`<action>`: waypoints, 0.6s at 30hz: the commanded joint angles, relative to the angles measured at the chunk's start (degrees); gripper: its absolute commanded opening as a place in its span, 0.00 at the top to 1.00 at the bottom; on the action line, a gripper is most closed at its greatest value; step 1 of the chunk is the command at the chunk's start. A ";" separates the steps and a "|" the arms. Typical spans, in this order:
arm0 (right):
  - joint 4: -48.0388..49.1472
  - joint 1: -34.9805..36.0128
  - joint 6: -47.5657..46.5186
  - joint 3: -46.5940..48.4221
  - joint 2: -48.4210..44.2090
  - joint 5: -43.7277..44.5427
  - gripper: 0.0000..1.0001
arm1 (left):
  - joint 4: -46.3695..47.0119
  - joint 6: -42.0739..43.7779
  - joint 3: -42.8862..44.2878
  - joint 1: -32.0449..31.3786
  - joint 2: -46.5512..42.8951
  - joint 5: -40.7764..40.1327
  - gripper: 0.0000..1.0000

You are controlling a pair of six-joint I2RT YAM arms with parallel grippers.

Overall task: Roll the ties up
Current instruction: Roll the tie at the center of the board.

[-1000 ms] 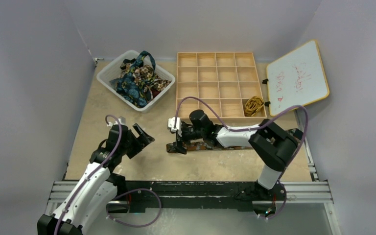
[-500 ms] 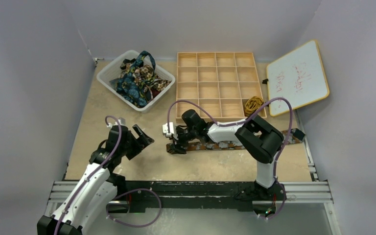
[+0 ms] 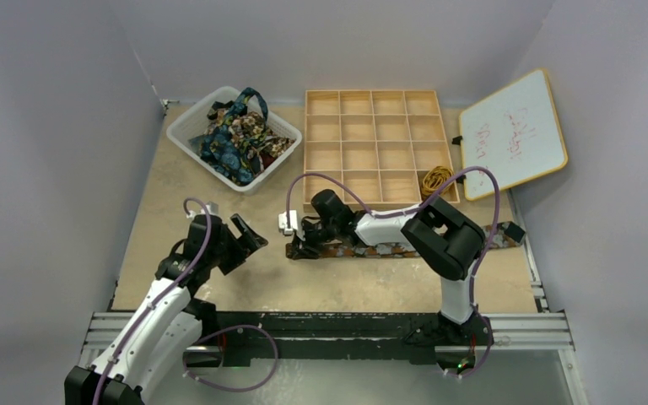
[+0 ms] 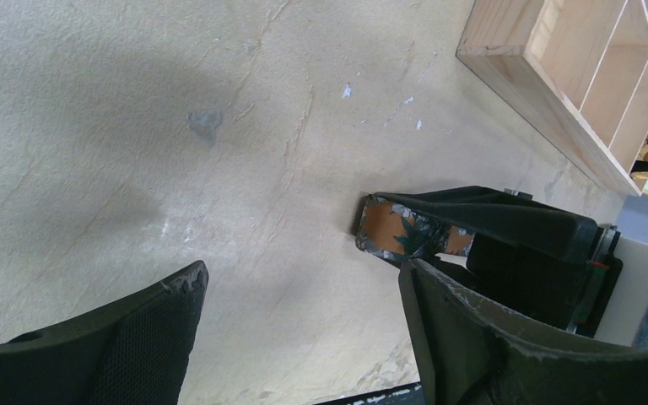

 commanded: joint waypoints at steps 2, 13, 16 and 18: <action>2.03 0.74 0.82 1.35 -1.14 -0.76 0.62 | 2.79 0.68 -0.28 0.39 0.41 1.41 0.18; 16.77 0.14 18.69 -8.73 -18.70 14.93 0.16 | 6.92 2.38 -1.95 0.39 1.78 4.59 0.13; 28.79 -1.08 37.57 -19.96 -29.08 25.42 0.01 | 9.22 3.65 -2.14 0.39 3.87 6.11 0.13; 34.12 -2.18 53.66 -27.82 -35.66 35.47 0.01 | 11.49 4.75 -2.27 0.39 5.92 7.95 0.13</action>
